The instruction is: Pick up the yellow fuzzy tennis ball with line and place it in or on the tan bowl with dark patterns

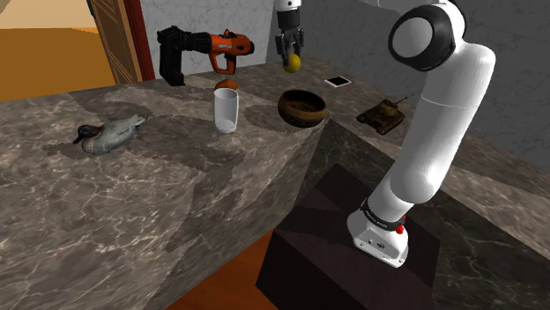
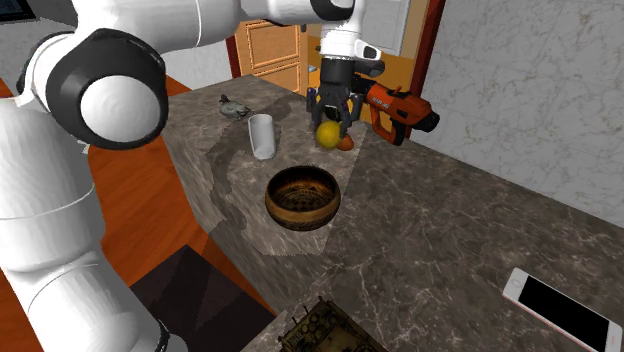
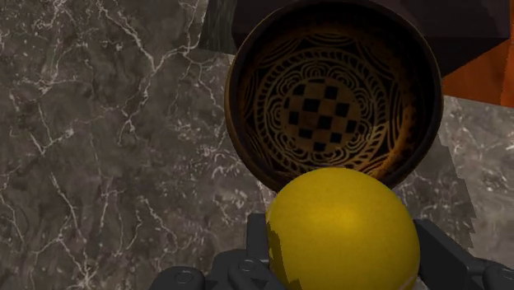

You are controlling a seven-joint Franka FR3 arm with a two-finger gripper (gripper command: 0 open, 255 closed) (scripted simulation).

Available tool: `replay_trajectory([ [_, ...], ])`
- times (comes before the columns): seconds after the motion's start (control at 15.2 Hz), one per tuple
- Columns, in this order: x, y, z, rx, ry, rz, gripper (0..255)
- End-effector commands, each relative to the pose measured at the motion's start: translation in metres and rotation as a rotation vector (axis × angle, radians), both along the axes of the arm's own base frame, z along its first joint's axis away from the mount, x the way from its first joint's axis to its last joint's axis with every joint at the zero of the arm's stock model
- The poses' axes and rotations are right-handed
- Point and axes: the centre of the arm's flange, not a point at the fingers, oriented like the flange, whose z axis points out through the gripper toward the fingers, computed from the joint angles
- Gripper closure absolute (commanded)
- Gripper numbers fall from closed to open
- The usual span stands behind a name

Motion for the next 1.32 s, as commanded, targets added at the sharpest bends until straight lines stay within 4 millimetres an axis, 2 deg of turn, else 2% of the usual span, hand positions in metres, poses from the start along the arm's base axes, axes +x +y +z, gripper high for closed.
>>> replay_trajectory([
  [0.0, -0.026, 0.004, 0.001, 0.000, 0.000, 0.001, 255],
  [0.33, -0.096, 0.012, 0.003, 0.000, 0.000, 0.001, 255],
  [1.25, -0.096, 0.012, -0.070, 0.000, 0.000, 0.001, 255],
])
